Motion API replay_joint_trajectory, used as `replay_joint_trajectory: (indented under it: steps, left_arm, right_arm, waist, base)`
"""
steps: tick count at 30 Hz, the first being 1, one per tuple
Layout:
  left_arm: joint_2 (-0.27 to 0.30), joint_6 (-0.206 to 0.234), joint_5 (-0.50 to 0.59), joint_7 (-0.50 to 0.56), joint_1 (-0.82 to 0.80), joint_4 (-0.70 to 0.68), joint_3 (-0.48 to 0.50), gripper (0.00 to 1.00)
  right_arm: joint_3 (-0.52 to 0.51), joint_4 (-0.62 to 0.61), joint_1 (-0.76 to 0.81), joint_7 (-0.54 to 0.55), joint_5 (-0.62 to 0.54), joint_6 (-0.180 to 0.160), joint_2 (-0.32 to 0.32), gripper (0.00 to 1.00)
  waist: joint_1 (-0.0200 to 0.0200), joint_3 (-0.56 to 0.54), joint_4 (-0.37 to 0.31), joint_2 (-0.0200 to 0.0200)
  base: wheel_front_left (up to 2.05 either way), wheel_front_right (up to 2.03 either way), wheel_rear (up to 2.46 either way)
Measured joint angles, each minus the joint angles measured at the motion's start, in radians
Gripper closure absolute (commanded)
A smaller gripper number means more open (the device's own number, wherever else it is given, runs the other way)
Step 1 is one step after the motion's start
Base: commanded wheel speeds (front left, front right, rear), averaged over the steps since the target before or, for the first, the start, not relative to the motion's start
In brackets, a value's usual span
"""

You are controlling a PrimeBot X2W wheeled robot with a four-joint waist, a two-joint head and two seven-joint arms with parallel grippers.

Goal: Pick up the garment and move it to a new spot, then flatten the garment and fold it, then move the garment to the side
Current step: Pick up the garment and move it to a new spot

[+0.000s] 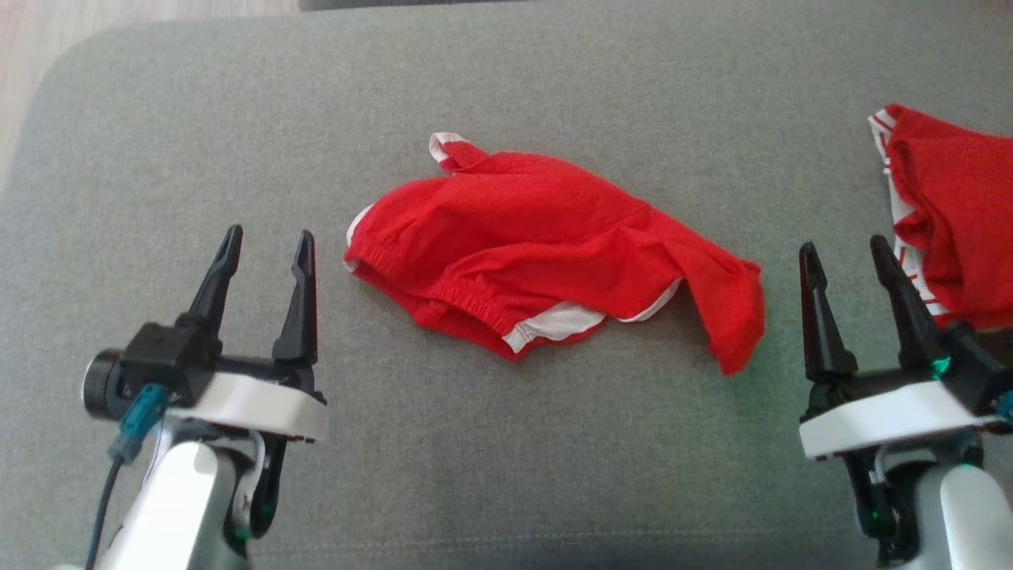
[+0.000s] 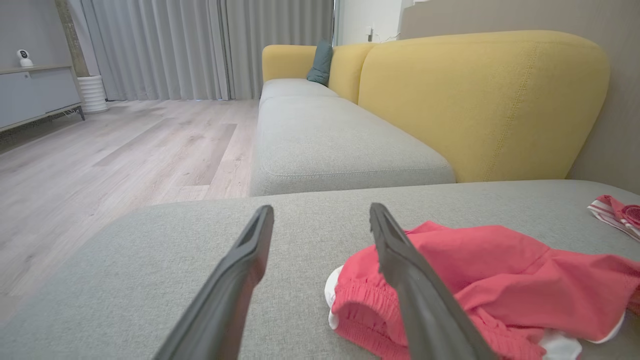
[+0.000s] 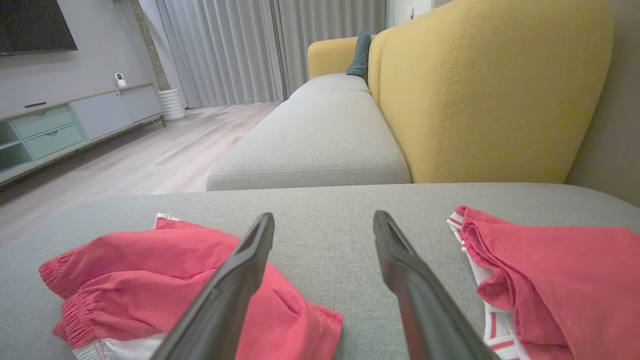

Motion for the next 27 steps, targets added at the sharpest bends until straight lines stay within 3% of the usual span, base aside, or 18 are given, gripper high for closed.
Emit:
replay_joint_trajectory:
  steps: [13,27]
  left_arm:
    - [0.000,-0.008,0.008,0.000,0.085,0.009,-0.001,0.00]
    - [0.000,-0.007,0.007,0.000,0.085,0.016,-0.004,0.00]
  right_arm:
    - [-0.015,-0.001,0.066,0.005,0.017,0.000,0.000,0.00]
    - [-0.020,-0.005,0.066,0.009,0.026,0.000,0.000,0.00]
  waist:
    - [0.0000,-0.069,-0.018,0.0000]
    - [0.0000,-0.070,-0.018,0.0000]
  base:
    - [0.00,0.00,0.00]
    - [0.00,0.00,0.00]
